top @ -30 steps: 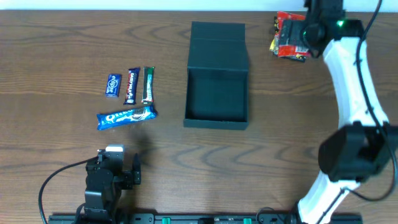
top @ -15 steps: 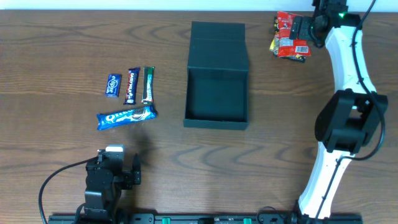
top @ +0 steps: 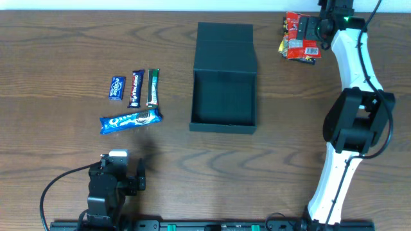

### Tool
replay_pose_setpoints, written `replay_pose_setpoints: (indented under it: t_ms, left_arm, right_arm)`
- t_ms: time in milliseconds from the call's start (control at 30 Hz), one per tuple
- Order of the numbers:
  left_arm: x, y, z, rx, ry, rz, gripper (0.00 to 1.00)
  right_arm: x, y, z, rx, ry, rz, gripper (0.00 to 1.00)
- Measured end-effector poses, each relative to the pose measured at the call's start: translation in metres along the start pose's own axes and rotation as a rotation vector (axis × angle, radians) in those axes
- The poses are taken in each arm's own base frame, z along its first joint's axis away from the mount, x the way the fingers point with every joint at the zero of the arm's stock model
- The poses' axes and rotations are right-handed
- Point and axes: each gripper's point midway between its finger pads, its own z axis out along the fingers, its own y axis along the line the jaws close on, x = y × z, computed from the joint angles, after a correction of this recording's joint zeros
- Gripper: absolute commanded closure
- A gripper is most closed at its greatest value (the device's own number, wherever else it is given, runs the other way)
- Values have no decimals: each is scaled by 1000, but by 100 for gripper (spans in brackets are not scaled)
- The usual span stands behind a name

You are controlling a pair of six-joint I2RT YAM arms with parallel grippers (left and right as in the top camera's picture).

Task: Pack container
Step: 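Reach the right gripper to the red crisp bag and grasp it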

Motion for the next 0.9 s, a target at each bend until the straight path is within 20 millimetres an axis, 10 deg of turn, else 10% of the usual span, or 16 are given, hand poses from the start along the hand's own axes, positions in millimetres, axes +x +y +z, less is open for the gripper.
replay_pose_setpoints:
  t_ms: [500,900]
  left_arm:
    - [0,0,0,0,0,0,5]
    - [0,0,0,0,0,0,5]
  right_arm:
    - [-20,6,3,-30,-84,2,1]
    - [12,12,57,-51,-26,-1,1]
